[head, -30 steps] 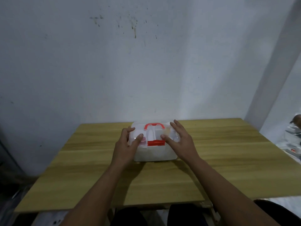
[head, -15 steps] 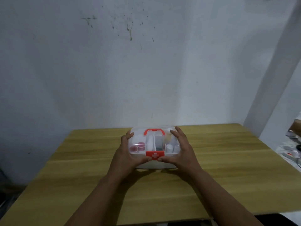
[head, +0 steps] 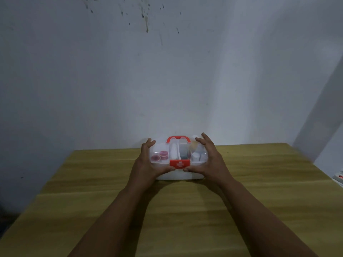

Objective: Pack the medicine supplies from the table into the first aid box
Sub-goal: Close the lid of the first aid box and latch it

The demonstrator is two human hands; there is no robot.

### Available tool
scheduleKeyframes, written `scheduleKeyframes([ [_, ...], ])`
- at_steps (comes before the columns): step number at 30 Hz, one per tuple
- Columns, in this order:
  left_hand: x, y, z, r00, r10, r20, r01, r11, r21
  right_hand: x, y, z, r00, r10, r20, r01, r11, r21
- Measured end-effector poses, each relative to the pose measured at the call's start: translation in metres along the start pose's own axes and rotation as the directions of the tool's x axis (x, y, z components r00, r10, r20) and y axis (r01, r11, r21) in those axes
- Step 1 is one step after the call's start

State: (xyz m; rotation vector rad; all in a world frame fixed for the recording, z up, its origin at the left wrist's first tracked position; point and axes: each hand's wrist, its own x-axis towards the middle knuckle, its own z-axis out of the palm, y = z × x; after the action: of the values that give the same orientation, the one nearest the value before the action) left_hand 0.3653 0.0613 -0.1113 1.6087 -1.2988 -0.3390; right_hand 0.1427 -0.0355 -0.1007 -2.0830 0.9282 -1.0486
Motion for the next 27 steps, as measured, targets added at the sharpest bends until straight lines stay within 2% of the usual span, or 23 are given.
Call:
scheduleKeyframes([
  [15, 0.051, -0.020, 0.016, 0.999, 0.050, -0.002, -0.050, 0.996, 0.072, 0.052, 0.028, 0.002, 1.000, 0.000, 0.008, 0.000, 1.000, -0.001],
  [22, 0.061, -0.008, 0.007, 0.995, 0.075, 0.063, -0.086, 0.975, 0.204, 0.049, 0.024, 0.001, 1.000, -0.006, 0.010, 0.006, 1.000, -0.014],
  [27, 0.059, -0.002, 0.001, 0.995, 0.048, 0.088, -0.065, 0.976, 0.206, 0.049, 0.024, -0.004, 1.000, 0.019, 0.011, -0.019, 0.999, -0.048],
])
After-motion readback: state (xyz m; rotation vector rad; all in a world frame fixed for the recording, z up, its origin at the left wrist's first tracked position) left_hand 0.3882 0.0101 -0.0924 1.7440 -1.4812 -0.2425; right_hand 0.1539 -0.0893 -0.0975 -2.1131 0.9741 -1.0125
